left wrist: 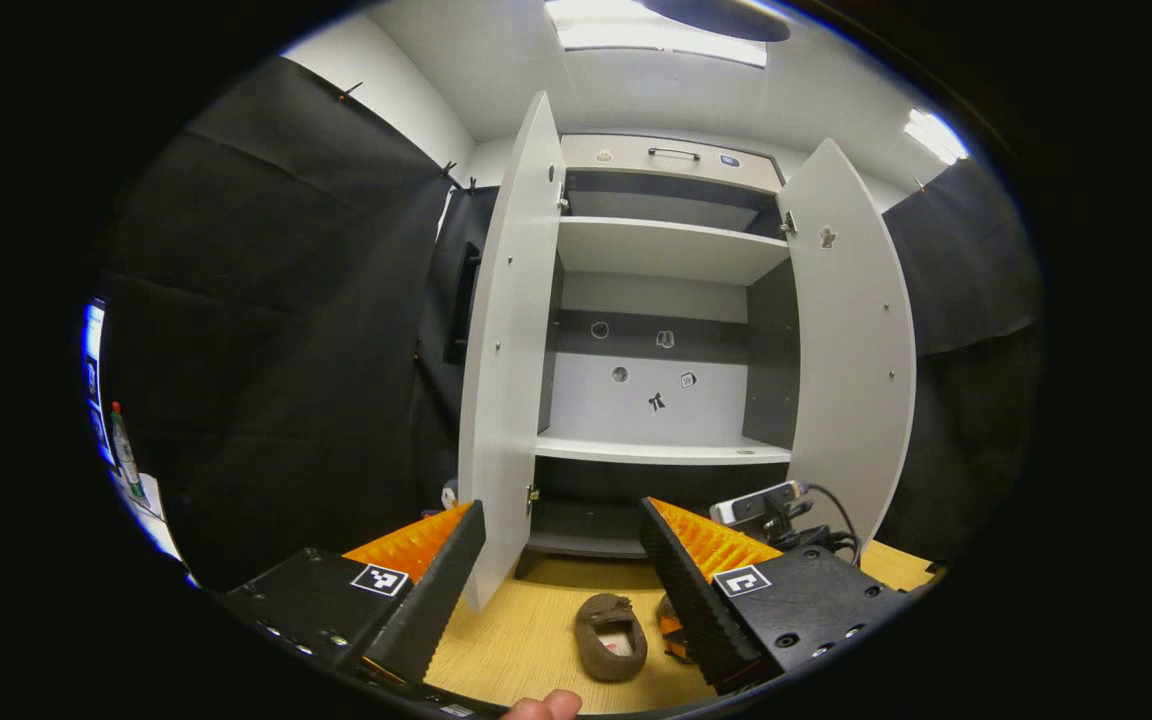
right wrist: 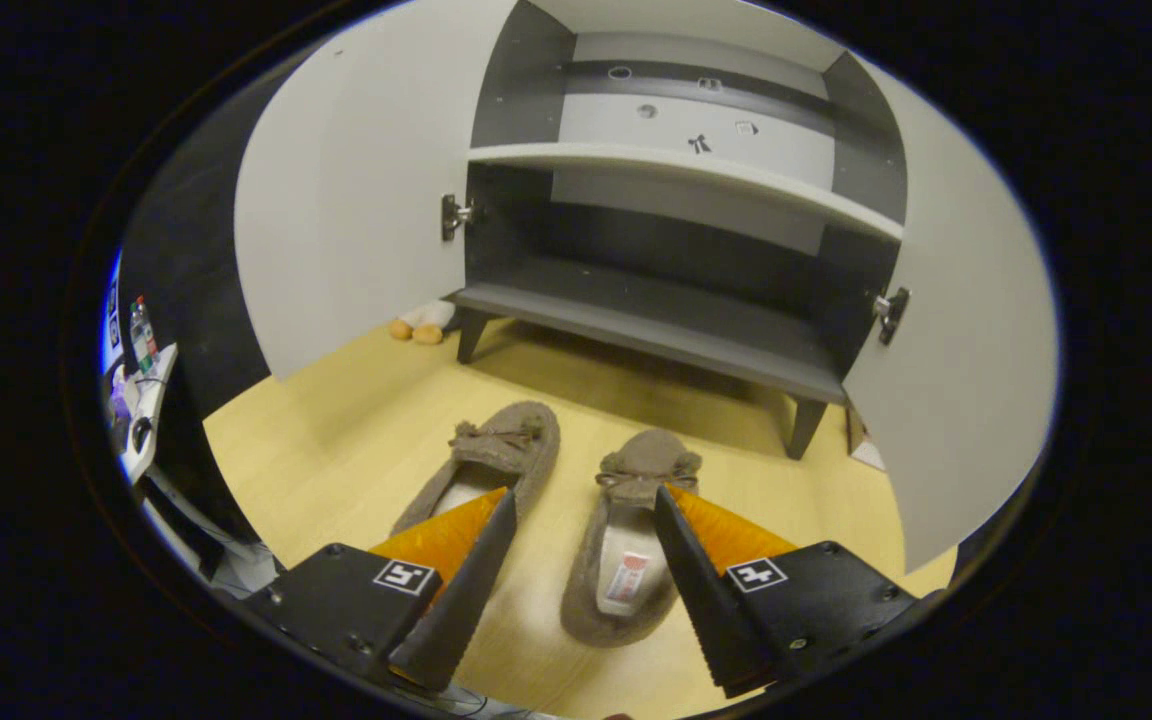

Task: Grab one shoe with the right hand and put it into the shoe cabinet, grab the other shoe with the left hand and put it into the shoe cabinet; then close the right door with the right hand and the left door with the left hand.

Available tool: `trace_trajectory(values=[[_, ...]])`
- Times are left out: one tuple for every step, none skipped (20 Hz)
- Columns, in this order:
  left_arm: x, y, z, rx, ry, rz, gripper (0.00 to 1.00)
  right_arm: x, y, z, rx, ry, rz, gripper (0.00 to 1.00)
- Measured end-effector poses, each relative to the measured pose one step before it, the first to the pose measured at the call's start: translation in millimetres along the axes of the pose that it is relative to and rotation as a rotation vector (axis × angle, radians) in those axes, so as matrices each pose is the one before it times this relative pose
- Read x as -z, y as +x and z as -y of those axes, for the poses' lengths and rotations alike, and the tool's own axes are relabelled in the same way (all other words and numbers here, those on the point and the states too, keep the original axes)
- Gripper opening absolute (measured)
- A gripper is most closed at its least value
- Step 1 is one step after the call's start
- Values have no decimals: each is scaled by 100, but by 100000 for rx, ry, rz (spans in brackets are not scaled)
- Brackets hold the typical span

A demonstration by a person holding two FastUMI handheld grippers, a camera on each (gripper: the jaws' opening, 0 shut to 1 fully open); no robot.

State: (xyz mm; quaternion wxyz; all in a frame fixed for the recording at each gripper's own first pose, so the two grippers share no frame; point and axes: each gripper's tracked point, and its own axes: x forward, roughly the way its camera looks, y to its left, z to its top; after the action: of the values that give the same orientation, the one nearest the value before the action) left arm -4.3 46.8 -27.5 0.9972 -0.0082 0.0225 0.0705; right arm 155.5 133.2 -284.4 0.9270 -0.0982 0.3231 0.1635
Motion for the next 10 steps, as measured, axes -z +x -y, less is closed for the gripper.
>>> trace_trajectory(values=[[-12, -70, -102, -310, 212, 159, 95, 778, 845, 15, -390, 1555, -2697, 87], [-25, -137, -177, -396, 244, 123, 95, 382, 575, -78, -1037, 1692, -1940, 86], [104, -43, -203, -141, 213, -73, 95, 438, 674, -28, -1054, 1115, -1851, 82], [85, -14, -161, -314, 101, -215, 95, 253, 619, 15, -265, 98, -1553, 80], [166, 22, -169, -337, 120, -521, 95, 271, 650, 119, 522, -516, -1577, 70], [102, 7, -88, -241, -29, -387, 95, 249, 551, 100, 435, -177, -1405, 70], [109, 13, -87, -65, -177, -288, 95, 270, 489, -71, 77, 418, -961, 66], [69, 42, -55, 79, -118, -57, 95, 84, 490, -147, -289, 794, -791, 65], [-46, 9, -18, 143, 32, 141, 95, 116, 457, 86, 856, 732, -703, 60], [-15, 62, -61, 68, 265, 131, 95, 79, 420, 173, 1136, 473, -122, 59]])
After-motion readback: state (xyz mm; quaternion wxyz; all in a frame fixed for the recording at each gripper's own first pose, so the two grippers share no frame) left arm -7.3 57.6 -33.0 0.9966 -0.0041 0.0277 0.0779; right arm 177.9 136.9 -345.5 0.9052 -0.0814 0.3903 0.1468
